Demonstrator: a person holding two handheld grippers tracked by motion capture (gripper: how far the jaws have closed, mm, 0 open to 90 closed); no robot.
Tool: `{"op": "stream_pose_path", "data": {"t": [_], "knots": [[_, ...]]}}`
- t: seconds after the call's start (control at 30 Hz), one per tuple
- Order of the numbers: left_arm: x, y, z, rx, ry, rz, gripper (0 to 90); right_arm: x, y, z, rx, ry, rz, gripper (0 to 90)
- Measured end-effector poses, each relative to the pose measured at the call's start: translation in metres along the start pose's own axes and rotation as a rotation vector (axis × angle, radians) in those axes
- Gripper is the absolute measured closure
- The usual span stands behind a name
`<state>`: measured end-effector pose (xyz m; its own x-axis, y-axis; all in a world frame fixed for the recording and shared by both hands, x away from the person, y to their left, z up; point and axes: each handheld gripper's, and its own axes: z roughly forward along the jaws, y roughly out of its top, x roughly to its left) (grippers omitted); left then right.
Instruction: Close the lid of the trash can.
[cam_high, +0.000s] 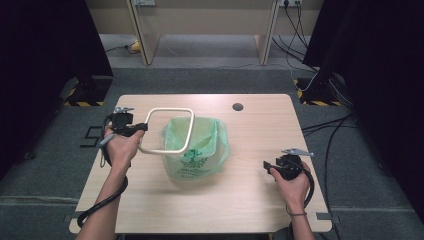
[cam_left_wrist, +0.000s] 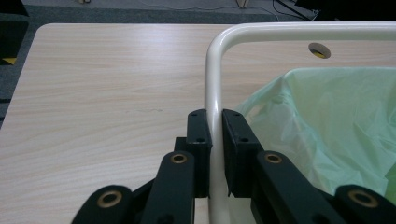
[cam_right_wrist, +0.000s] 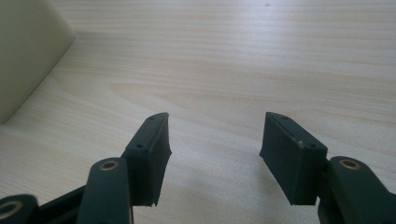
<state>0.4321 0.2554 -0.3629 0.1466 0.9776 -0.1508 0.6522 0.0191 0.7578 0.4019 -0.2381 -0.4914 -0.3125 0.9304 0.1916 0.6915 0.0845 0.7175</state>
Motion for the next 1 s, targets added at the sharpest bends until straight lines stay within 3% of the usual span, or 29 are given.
{"op": "stream_pose_path", "data": {"t": [1.0], "knots": [[-0.02,0.005,0.003,0.003,-0.019,0.028,81.3,-0.001,0.0,-0.001,-0.008,-0.004,-0.001,41.9]]}}
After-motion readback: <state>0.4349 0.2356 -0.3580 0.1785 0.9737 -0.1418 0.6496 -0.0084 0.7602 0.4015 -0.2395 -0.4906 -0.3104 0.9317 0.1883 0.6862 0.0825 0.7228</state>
